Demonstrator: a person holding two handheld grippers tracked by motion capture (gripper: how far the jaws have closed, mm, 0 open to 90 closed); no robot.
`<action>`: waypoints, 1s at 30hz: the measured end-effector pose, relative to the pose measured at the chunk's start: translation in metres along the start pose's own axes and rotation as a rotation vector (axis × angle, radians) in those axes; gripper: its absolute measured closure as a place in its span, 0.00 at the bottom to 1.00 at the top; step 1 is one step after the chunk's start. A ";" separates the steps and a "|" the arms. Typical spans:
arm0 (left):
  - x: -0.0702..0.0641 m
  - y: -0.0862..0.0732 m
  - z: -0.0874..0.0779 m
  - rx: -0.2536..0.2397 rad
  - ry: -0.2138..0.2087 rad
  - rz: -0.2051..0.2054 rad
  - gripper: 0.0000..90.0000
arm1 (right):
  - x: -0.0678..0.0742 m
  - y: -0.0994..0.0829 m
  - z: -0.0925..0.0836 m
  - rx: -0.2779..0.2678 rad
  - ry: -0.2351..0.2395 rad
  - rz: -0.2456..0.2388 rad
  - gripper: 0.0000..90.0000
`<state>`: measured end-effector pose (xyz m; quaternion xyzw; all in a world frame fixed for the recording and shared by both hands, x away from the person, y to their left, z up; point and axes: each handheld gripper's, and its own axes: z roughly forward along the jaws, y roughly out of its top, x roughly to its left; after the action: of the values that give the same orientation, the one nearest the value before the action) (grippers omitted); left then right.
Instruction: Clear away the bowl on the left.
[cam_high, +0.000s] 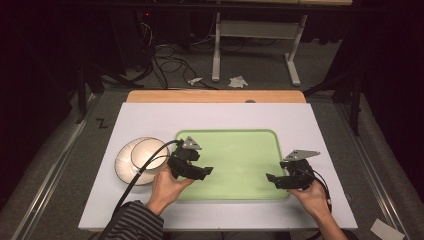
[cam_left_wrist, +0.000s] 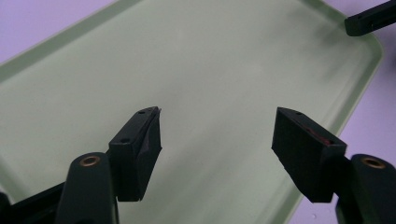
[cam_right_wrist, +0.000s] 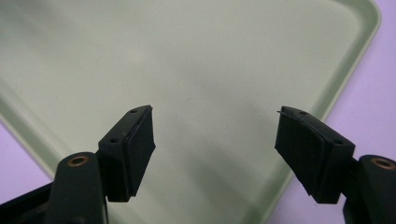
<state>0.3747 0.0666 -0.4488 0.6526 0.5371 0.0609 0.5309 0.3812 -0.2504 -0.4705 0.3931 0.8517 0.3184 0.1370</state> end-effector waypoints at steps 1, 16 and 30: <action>0.000 0.000 0.000 -0.001 -0.002 -0.001 0.37 | 0.000 0.000 0.000 -0.002 -0.001 0.003 0.33; 0.004 0.010 -0.011 -0.054 0.016 -0.012 0.37 | 0.001 0.000 0.000 0.002 0.002 0.009 0.33; 0.012 0.021 -0.020 -0.090 0.024 -0.045 0.36 | 0.000 0.000 0.001 0.003 0.010 0.001 0.34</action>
<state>0.3802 0.0916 -0.4303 0.6149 0.5549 0.0809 0.5544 0.3818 -0.2505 -0.4713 0.3924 0.8525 0.3191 0.1321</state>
